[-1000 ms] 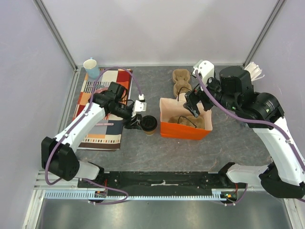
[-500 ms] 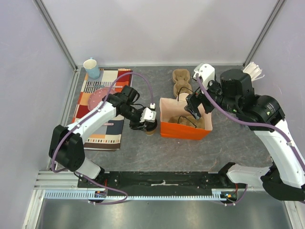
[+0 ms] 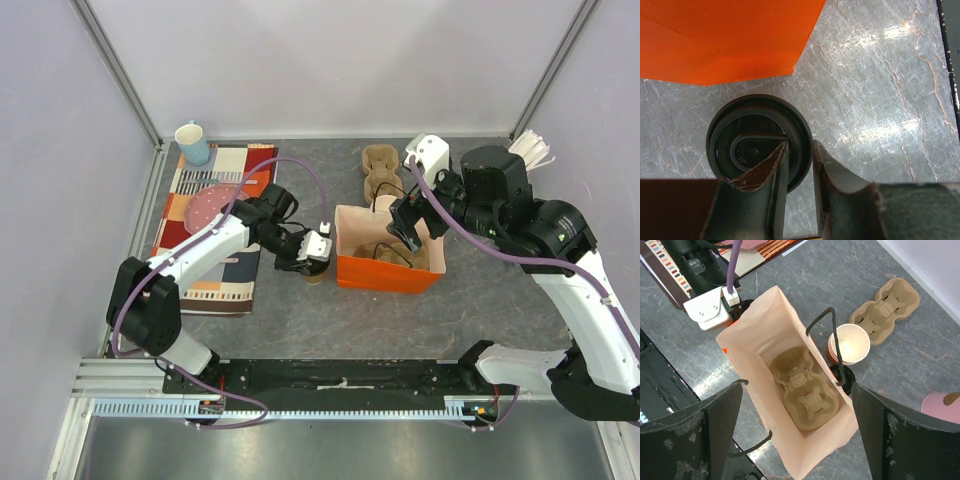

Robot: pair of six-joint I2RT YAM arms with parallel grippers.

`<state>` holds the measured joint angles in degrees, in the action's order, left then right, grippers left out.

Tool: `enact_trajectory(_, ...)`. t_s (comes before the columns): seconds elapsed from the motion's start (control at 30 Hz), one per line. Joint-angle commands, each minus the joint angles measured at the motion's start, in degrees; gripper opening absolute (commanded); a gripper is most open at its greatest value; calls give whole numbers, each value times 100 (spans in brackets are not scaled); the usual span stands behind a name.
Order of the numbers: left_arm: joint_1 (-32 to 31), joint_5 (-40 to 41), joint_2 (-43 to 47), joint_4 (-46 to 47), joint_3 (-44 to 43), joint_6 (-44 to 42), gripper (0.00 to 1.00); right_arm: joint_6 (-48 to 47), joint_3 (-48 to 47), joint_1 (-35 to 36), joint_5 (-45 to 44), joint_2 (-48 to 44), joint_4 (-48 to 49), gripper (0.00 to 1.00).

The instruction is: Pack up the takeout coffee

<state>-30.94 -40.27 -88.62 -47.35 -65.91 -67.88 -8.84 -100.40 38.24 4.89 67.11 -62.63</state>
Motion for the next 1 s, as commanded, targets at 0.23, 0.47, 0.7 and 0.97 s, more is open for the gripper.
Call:
enact_trajectory(0.23,-53,274,-24,130,8,-86,4,-48,12,-10,206,-102,93,98)
enact_trajectory(0.47,-53,177,248,24,-212,529,2,-276,38,-18,530,-207,-48,98)
enact_trajectory(0.7,-44,520,802,139,-212,1777,2,-645,29,-10,1969,-541,-117,98)
enact_trajectory(0.97,-44,1346,1522,139,-106,2814,2,-312,345,-1,1597,-532,-372,96)
